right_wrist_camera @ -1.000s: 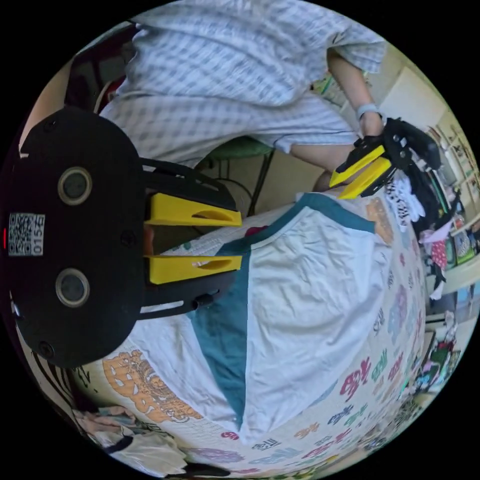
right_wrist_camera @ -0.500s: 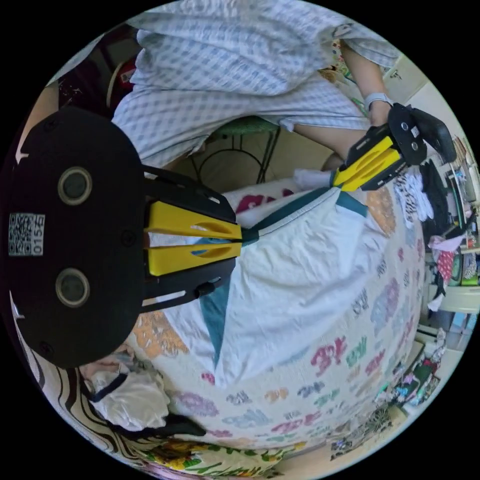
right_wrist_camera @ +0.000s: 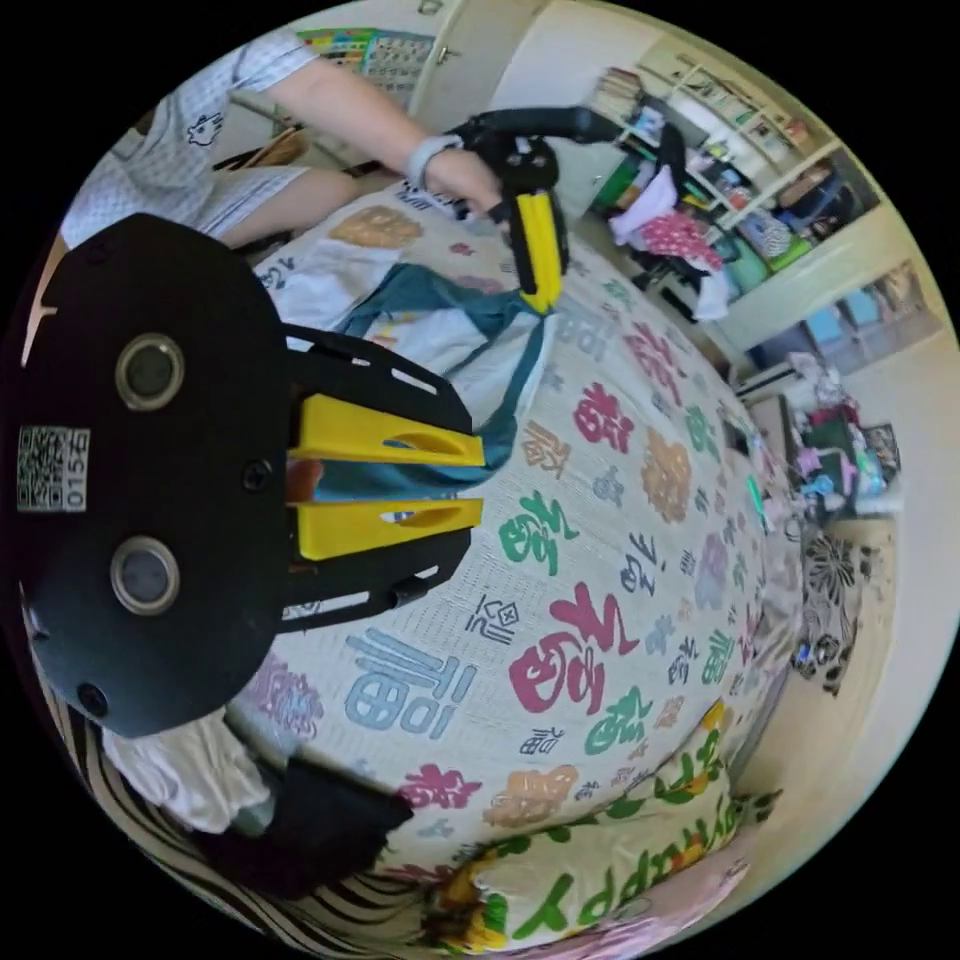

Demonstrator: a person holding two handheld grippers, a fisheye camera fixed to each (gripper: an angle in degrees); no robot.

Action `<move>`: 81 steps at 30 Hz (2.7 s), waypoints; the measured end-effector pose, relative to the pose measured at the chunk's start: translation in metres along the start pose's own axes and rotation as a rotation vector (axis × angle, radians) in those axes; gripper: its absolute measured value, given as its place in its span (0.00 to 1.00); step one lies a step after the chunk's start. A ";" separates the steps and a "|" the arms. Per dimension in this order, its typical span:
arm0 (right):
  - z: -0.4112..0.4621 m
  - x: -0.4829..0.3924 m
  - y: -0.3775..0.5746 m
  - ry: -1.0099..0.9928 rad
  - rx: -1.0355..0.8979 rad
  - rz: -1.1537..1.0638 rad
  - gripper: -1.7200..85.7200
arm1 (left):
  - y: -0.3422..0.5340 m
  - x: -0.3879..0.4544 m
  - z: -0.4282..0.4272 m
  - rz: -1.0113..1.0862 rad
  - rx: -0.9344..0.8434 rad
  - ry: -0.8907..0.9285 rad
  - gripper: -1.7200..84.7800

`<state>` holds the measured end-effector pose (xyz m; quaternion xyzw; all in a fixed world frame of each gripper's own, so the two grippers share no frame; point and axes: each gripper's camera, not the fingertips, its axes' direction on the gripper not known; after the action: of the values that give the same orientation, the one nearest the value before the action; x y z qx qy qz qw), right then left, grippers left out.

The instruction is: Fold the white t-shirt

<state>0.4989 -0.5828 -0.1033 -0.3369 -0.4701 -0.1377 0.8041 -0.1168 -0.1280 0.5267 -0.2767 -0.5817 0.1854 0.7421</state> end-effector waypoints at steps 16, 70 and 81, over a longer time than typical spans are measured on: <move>0.052 -0.024 0.263 -0.157 -0.328 -0.247 0.13 | 0.241 -0.007 0.010 -0.300 -0.166 0.333 0.13; -0.126 0.004 0.168 -0.181 -0.101 -0.067 0.15 | 0.151 -0.032 -0.152 -0.062 -0.067 0.345 0.14; -0.141 0.031 0.053 -0.176 -0.211 0.076 0.06 | 0.056 -0.087 -0.115 -0.297 -0.104 0.477 0.02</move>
<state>0.6369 -0.6355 -0.1455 -0.4478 -0.5087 -0.1260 0.7245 -0.0251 -0.1583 0.4061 -0.2619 -0.4335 -0.0257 0.8619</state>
